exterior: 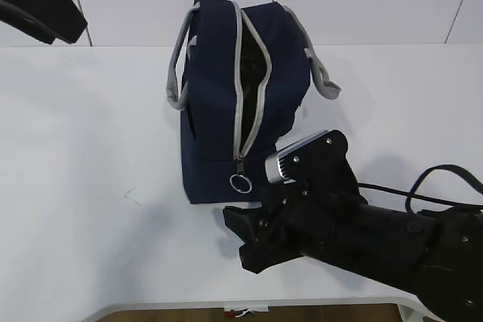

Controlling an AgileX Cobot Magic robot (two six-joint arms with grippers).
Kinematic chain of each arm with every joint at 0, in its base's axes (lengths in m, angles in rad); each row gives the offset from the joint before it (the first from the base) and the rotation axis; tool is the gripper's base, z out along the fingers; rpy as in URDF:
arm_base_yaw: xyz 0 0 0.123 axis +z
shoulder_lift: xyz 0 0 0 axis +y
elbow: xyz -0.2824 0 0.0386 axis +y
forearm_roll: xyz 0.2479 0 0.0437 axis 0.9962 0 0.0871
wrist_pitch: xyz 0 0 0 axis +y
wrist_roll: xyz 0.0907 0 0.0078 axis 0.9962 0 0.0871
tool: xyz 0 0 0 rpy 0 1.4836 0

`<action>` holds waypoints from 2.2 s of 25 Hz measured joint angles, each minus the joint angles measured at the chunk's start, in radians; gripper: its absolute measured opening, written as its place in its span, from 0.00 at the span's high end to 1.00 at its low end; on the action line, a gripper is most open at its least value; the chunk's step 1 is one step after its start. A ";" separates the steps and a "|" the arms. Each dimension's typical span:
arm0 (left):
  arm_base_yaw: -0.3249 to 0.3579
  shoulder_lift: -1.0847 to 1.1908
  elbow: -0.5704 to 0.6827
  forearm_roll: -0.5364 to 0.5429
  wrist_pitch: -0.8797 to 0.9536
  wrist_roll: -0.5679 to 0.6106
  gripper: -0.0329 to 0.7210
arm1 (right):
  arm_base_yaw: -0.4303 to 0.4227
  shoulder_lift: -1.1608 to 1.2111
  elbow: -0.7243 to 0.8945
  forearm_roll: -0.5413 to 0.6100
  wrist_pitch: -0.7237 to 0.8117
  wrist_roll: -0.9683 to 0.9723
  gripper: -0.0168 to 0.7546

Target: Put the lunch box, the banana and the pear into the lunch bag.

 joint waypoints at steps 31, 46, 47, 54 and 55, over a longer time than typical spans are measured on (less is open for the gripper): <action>0.000 0.000 0.000 -0.015 0.000 0.000 0.63 | 0.000 0.141 -0.066 0.099 -0.139 -0.011 0.52; 0.000 0.000 0.000 -0.033 0.000 -0.002 0.64 | 0.000 0.149 -0.067 0.198 -0.147 -0.011 0.93; 0.000 0.000 0.000 -0.033 0.000 -0.002 0.64 | 0.000 0.149 -0.067 0.198 -0.142 -0.011 0.96; 0.000 0.000 0.000 -0.034 0.000 -0.002 0.64 | 0.000 0.119 -0.067 0.148 -0.100 -0.011 0.96; 0.000 0.000 0.000 -0.034 0.000 -0.002 0.64 | 0.000 0.102 -0.067 0.131 -0.091 -0.009 0.96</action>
